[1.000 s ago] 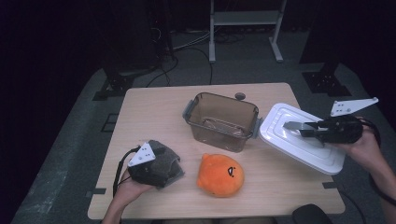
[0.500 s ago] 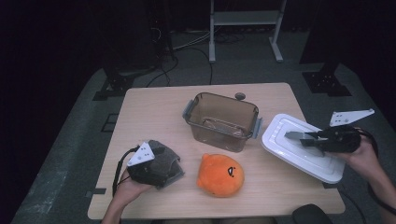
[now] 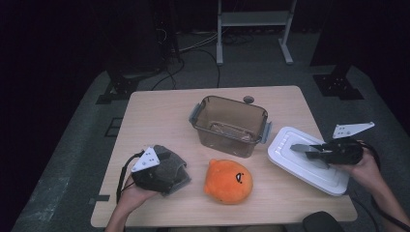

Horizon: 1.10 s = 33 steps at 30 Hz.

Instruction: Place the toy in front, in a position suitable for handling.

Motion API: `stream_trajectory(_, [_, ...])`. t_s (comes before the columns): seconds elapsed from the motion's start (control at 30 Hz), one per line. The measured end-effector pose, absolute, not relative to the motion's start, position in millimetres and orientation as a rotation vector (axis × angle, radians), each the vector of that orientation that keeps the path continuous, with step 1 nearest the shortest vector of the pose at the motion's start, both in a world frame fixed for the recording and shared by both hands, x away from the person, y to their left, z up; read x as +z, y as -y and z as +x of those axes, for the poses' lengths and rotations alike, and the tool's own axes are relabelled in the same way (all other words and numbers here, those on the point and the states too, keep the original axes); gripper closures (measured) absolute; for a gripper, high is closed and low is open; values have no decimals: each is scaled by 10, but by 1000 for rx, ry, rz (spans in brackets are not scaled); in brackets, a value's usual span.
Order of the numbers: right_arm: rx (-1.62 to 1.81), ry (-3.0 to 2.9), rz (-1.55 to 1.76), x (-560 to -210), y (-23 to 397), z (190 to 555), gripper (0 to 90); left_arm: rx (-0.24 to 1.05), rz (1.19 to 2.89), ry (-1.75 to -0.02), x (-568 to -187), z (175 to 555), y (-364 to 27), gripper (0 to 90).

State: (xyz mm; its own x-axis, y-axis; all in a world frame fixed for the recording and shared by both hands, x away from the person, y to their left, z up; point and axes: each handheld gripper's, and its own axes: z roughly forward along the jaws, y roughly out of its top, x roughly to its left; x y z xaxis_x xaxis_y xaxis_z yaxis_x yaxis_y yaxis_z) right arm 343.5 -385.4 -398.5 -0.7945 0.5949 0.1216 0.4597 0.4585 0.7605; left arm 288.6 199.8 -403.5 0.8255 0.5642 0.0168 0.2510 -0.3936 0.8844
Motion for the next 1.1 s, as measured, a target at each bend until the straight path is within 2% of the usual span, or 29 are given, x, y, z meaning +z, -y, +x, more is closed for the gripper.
stream_trajectory(1.1, [1295, -2568, 964, -4481, 3609, 3469, 657, 400, 1979, -609, -4007, 2880, -2047, 92])
